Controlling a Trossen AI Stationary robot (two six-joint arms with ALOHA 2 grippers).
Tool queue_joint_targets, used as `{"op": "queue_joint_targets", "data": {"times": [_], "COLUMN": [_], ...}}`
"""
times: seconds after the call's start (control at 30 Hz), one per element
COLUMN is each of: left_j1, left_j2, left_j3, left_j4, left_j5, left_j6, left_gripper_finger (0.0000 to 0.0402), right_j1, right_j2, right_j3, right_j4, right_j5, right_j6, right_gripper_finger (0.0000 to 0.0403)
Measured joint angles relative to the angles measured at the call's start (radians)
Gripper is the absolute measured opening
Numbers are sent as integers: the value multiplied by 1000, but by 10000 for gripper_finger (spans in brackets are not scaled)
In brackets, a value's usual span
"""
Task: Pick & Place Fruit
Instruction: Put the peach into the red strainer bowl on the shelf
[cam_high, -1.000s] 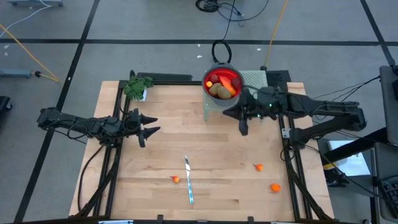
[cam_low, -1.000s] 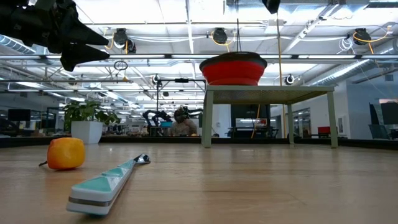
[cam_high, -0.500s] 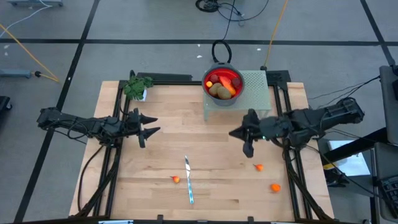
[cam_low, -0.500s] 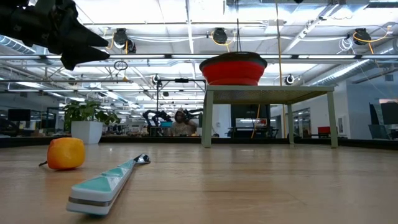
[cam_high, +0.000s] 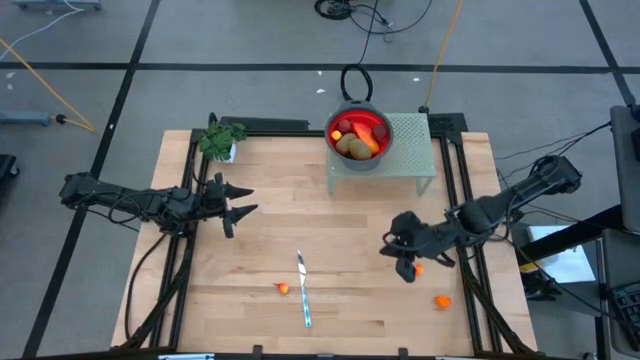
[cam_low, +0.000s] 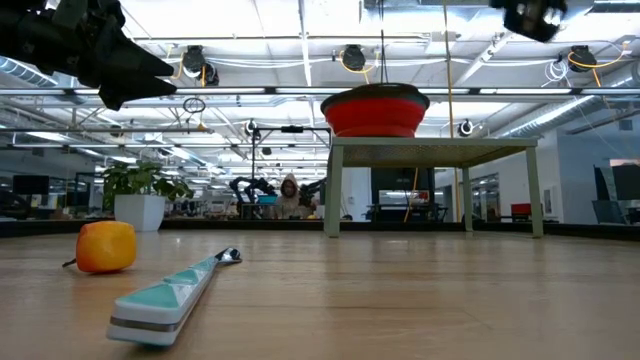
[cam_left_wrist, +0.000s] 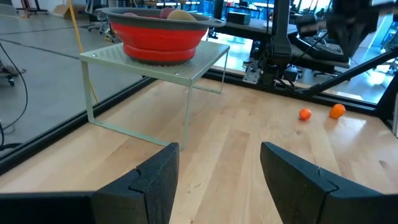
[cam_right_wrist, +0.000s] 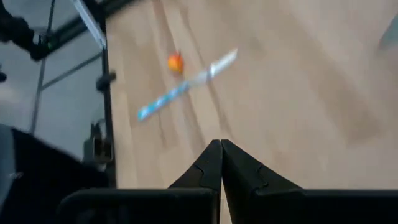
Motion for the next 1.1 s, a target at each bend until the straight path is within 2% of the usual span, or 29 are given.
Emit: {"op": "queue_joint_targets", "data": {"times": [0.13, 0.3, 0.57, 0.9, 1.1], "left_j1": [0, 0, 0, 0, 0], "left_j2": [0, 0, 0, 0, 0], "left_j3": [0, 0, 0, 0, 0], "left_j4": [0, 1, 1, 2, 2], "left_j5": [0, 0, 0, 0, 0], "left_j6": [0, -13, -56, -93, -113], "left_gripper_finger": [225, 225, 225, 225, 225], "right_j1": [6, 6, 6, 6, 5], "right_j2": [0, 0, 0, 0, 0], "right_j3": [-39, -59, -60, -60, -60], "right_j4": [-62, -195, -441, -503, -506], "right_j5": [-113, -237, -313, -388, -427], "right_j6": [131, 221, 345, 321, 244], "right_gripper_finger": [1, 1, 0, 2, 44]}}
